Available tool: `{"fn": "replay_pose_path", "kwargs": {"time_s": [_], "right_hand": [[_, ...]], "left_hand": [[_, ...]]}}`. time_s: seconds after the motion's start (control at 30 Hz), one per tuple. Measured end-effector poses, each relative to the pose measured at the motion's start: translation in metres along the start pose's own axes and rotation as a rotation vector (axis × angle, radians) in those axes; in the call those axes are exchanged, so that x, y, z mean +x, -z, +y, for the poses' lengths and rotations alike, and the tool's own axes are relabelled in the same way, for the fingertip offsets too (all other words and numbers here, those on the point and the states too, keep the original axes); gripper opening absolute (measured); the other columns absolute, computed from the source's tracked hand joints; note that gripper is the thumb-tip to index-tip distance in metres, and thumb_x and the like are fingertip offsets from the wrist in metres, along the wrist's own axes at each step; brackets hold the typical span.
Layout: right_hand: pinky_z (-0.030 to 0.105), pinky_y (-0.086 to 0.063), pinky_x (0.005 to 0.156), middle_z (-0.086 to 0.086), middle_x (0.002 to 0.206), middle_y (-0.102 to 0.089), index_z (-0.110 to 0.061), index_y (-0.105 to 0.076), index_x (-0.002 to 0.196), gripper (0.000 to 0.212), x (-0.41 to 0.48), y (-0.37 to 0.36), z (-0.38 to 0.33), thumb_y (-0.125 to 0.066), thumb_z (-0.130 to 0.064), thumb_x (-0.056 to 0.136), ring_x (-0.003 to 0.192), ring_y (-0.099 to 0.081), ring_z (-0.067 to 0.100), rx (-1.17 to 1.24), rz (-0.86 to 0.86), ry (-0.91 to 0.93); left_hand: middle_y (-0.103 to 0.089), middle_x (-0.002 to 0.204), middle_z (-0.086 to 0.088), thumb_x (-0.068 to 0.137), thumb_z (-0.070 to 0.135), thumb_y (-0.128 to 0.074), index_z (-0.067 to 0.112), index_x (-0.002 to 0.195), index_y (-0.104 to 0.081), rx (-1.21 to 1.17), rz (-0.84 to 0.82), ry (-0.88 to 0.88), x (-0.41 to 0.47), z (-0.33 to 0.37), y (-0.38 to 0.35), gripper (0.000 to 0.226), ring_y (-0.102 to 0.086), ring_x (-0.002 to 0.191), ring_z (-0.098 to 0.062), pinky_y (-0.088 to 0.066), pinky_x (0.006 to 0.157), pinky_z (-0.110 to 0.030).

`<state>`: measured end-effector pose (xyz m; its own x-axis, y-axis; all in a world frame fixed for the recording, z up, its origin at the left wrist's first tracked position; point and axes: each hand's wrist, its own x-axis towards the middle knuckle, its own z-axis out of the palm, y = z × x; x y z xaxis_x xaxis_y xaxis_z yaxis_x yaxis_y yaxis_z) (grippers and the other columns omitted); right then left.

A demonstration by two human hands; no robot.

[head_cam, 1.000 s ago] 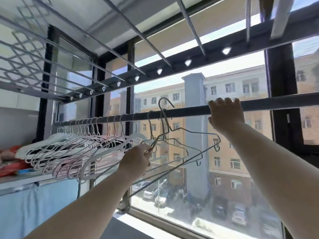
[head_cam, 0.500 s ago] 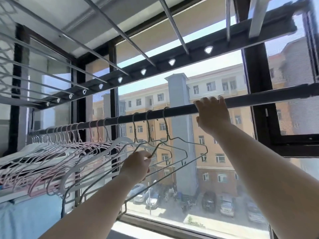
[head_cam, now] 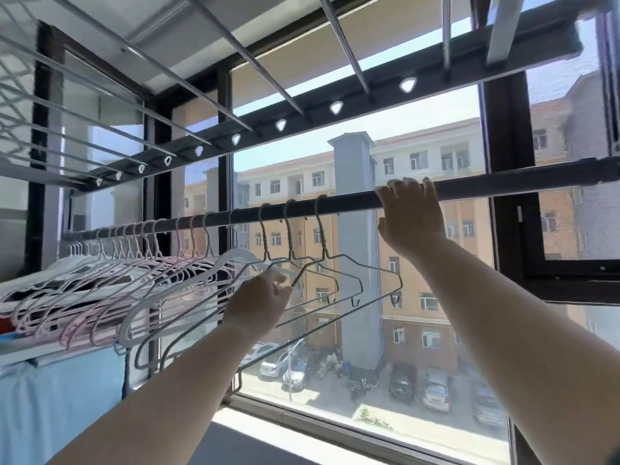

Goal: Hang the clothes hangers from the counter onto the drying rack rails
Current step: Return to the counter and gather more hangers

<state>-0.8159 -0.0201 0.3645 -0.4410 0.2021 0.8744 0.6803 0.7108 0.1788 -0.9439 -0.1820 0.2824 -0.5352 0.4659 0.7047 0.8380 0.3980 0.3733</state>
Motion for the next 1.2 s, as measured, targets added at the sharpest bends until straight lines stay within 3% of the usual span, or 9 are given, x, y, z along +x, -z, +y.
{"fn": "replay_pose_path", "kwargs": {"time_s": [0.17, 0.27, 0.33, 0.47, 0.53, 0.67, 0.83, 1.0, 1.2], "right_hand": [[0.042, -0.020, 0.109, 0.015, 0.128, -0.046, -0.005, -0.048, 0.124, 0.035, -0.007, -0.009, 0.000, -0.049, -0.008, 0.089, 0.124, -0.038, 0.033, 0.035, 0.083, -0.039], [0.049, -0.044, 0.092, 0.022, 0.098, -0.063, 0.002, -0.064, 0.094, 0.035, -0.015, -0.013, -0.003, -0.076, 0.001, 0.062, 0.095, -0.059, 0.040, 0.066, 0.170, -0.034], [0.053, -0.046, 0.088, 0.023, 0.095, -0.065, 0.002, -0.066, 0.090, 0.040, -0.028, -0.010, -0.003, -0.080, 0.001, 0.053, 0.092, -0.062, 0.041, 0.077, 0.169, -0.016], [0.043, -0.014, 0.113, 0.014, 0.141, -0.039, -0.008, -0.045, 0.130, 0.043, -0.061, 0.007, 0.006, -0.052, -0.012, 0.088, 0.133, -0.031, 0.030, 0.028, 0.007, 0.001], [0.040, -0.005, 0.115, 0.008, 0.148, -0.028, -0.012, -0.035, 0.136, 0.043, -0.075, 0.021, 0.015, -0.041, -0.018, 0.094, 0.138, -0.020, 0.026, -0.010, -0.038, -0.020], [0.039, -0.011, 0.113, 0.007, 0.143, -0.035, -0.015, -0.037, 0.135, 0.040, -0.104, 0.046, 0.029, -0.038, -0.022, 0.096, 0.134, -0.027, 0.026, -0.026, -0.102, -0.158], [0.036, -0.017, 0.109, 0.003, 0.135, -0.045, -0.017, -0.043, 0.131, 0.036, -0.181, 0.065, 0.036, -0.038, -0.022, 0.095, 0.127, -0.035, 0.023, 0.010, -0.241, -0.166], [0.029, -0.026, 0.100, 0.002, 0.121, -0.059, -0.015, -0.057, 0.119, 0.030, -0.277, 0.105, 0.079, -0.042, -0.016, 0.094, 0.116, -0.048, 0.021, 0.083, -0.402, -0.200], [0.029, -0.035, 0.094, 0.006, 0.123, -0.059, -0.015, -0.058, 0.118, 0.031, -0.372, 0.167, 0.175, -0.042, -0.013, 0.091, 0.113, -0.051, 0.026, -0.024, -0.570, -0.556]], "left_hand": [[-0.061, 0.116, -0.007, 0.094, 0.022, -0.047, 0.010, 0.124, -0.051, 0.006, 0.071, -0.038, -0.014, 0.003, 0.011, 0.032, -0.058, 0.100, -0.017, -0.045, 0.084, -0.025], [-0.056, 0.126, -0.006, 0.093, 0.023, -0.048, 0.011, 0.124, -0.051, 0.033, 0.130, -0.024, -0.024, -0.001, 0.014, 0.033, -0.054, 0.113, -0.019, -0.039, 0.088, -0.021], [-0.056, 0.127, -0.007, 0.092, 0.020, -0.050, 0.010, 0.121, -0.054, 0.028, 0.178, -0.040, -0.032, -0.002, 0.016, 0.030, -0.051, 0.117, -0.019, -0.035, 0.090, -0.020], [-0.060, 0.122, -0.008, 0.091, 0.014, -0.051, 0.008, 0.113, -0.060, -0.036, 0.212, -0.121, -0.054, 0.011, 0.016, 0.024, -0.052, 0.115, -0.019, -0.034, 0.096, -0.022], [-0.063, 0.117, -0.006, 0.092, 0.014, -0.050, 0.008, 0.110, -0.061, -0.089, 0.199, -0.181, -0.069, 0.024, 0.018, 0.022, -0.055, 0.105, -0.013, -0.034, 0.090, -0.017], [-0.068, 0.104, -0.004, 0.093, 0.018, -0.049, 0.010, 0.105, -0.063, -0.129, 0.058, -0.271, -0.101, 0.043, 0.021, 0.020, -0.056, 0.086, -0.008, -0.035, 0.068, -0.008], [-0.070, 0.085, -0.002, 0.090, 0.016, -0.053, 0.013, 0.096, -0.066, -0.225, -0.129, -0.194, -0.149, 0.056, 0.008, 0.015, -0.063, 0.078, -0.013, -0.038, 0.061, -0.008], [-0.065, 0.066, 0.003, 0.089, 0.011, -0.054, 0.009, 0.095, -0.067, -0.355, -0.332, -0.148, -0.200, 0.108, -0.029, 0.015, -0.062, 0.073, -0.018, -0.040, 0.059, -0.015], [-0.065, 0.070, -0.001, 0.088, 0.014, -0.054, 0.032, 0.075, -0.060, -0.445, -0.607, -0.222, -0.256, 0.193, -0.069, 0.023, -0.066, 0.079, -0.025, -0.050, 0.071, -0.030]]}}
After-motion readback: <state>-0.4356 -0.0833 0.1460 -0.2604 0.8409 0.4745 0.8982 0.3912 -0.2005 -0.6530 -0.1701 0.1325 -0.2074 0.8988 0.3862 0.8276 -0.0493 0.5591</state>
